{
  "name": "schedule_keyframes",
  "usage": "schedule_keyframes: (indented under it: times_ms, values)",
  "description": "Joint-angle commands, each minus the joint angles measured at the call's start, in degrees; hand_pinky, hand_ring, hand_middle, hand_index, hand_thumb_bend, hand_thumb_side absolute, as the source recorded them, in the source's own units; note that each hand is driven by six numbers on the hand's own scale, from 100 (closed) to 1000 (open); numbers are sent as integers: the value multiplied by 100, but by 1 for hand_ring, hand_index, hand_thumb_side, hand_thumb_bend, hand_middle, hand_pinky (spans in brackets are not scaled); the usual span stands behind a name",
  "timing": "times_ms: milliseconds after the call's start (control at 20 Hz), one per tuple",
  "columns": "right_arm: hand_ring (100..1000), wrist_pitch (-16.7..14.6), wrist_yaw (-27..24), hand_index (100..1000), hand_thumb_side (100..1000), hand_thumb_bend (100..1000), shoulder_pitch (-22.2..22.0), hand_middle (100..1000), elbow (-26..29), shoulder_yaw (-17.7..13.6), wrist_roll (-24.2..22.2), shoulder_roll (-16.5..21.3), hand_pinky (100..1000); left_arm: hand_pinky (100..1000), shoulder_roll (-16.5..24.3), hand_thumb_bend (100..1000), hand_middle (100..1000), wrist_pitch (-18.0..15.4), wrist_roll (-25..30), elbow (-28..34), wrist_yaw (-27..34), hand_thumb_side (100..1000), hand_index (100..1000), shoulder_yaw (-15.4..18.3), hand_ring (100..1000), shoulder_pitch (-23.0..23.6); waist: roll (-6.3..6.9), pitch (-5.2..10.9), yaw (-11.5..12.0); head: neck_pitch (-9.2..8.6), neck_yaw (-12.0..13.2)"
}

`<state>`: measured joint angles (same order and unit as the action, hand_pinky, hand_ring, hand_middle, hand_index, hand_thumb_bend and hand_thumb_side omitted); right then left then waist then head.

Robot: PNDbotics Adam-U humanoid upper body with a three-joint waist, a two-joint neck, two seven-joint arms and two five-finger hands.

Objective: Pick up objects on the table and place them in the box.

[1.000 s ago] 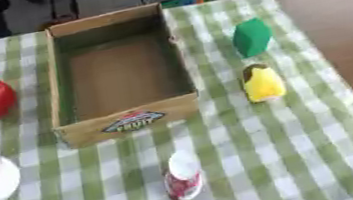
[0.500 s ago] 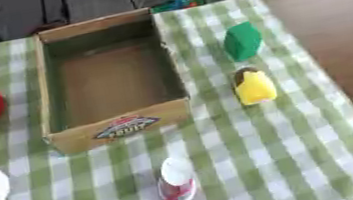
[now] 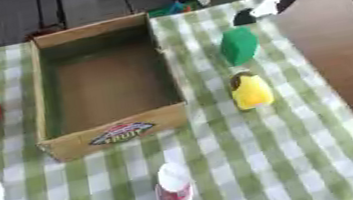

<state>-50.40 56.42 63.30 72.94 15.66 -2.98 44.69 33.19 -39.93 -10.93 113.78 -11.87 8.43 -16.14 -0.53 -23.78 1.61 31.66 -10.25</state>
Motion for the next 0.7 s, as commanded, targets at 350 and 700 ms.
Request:
schedule_keyframes:
  times_ms: [350,700]
  values:
    - [904,269,-31,985,997,617,11,937,39,-144,38,236,792,737,118,100,841,15,63,81,79,931,931,13,931,-61,29,134,10,-90,-26]
    - [910,410,-539,974,875,816,-1,918,-455,-182,-644,161,780,731,117,100,828,33,97,81,84,934,921,11,922,-61,16,125,15,-83,-44]
